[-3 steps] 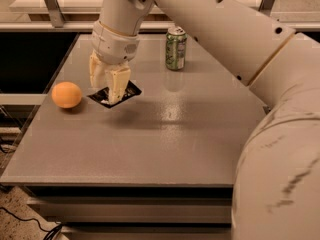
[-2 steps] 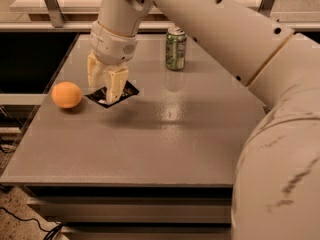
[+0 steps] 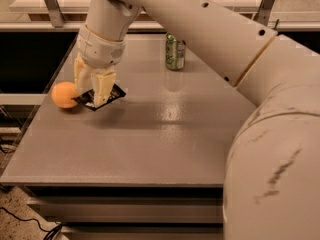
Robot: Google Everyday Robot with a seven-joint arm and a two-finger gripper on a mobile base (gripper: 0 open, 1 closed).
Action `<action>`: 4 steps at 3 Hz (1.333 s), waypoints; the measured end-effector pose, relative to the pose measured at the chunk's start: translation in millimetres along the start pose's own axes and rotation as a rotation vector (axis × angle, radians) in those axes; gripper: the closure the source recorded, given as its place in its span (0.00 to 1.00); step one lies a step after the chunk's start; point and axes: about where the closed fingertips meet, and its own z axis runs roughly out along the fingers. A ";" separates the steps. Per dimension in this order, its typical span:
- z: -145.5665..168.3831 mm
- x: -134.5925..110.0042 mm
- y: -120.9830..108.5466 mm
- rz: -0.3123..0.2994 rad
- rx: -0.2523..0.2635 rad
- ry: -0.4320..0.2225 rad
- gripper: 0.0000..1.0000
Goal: Move rxbar chocolate near orange
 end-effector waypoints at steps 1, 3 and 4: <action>8.2 -4.9 -7.1 -0.025 0.003 -0.016 1.00; 16.1 -7.9 -13.1 -0.050 -0.002 -0.036 1.00; 18.5 -7.8 -16.0 -0.051 -0.001 -0.044 0.84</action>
Offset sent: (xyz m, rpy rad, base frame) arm -0.0034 0.0215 -0.0082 0.0269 0.0138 0.0752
